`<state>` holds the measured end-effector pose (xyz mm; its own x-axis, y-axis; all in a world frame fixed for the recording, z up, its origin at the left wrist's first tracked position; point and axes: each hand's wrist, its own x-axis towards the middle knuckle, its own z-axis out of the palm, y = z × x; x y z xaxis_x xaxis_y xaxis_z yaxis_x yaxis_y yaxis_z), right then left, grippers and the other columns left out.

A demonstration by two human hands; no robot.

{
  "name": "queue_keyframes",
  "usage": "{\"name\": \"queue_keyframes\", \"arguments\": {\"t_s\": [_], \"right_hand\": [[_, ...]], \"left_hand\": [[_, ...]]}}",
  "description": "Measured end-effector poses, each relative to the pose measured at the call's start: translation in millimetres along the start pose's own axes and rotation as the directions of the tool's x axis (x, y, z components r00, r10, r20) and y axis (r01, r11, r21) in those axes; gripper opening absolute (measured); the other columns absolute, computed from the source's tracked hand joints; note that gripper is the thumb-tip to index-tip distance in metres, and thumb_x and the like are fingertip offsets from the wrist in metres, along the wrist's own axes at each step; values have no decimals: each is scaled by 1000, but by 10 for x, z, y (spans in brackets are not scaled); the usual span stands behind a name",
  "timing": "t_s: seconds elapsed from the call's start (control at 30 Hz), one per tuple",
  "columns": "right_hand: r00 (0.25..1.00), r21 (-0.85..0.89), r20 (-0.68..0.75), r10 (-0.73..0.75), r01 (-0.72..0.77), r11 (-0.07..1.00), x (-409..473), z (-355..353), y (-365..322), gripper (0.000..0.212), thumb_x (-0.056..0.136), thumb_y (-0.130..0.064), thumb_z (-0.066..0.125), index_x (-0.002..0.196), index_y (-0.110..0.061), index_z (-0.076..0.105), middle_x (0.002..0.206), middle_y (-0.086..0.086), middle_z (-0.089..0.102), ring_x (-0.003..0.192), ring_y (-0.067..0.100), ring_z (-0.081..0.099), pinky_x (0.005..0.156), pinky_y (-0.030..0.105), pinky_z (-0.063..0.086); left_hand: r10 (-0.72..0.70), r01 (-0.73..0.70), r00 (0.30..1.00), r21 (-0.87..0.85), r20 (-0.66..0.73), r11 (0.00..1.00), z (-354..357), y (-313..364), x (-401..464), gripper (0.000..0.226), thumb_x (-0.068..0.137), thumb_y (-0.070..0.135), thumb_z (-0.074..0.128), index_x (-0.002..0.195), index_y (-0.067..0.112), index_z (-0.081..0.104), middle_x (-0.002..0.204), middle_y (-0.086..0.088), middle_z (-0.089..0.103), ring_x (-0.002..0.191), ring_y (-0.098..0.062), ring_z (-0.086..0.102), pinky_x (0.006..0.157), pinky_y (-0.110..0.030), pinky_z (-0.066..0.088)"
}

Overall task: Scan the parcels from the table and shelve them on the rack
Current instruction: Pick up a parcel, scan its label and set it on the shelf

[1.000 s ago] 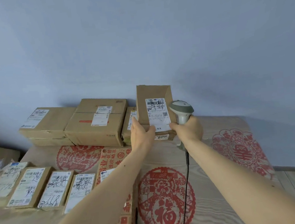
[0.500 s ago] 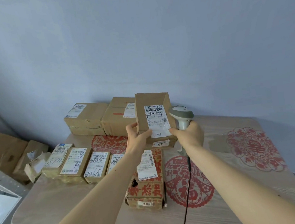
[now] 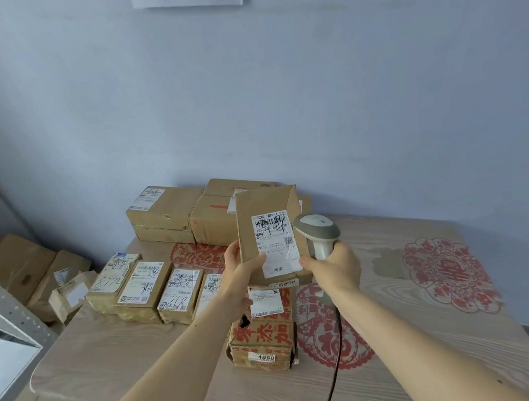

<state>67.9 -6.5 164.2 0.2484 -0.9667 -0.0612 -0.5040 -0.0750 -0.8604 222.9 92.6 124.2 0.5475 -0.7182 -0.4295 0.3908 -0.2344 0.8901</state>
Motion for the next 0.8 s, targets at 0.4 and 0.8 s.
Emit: {"name": "queue_keyframes", "arguments": {"t_s": [0.4,0.8], "right_hand": [[994,-5,108,14,-14,1000,87,-258,227,30,72,-25,85,89,-12,63,81,3,68,71,17,65,59,30,51],[994,-6,50,-96,97,995,100,-433,233,21,83,-30,71,75,-15,58,69,5,68,65,25,68,57,38,56]], "left_hand": [[-25,25,1000,3,1,1000,235,-182,-20,65,90,61,61,146,56,27,132,1,63,108,-32,67,64,-38,57],[102,-102,988,8,-117,995,388,-462,169,74,55,95,61,118,89,23,153,5,43,131,-35,52,100,-59,50]]}}
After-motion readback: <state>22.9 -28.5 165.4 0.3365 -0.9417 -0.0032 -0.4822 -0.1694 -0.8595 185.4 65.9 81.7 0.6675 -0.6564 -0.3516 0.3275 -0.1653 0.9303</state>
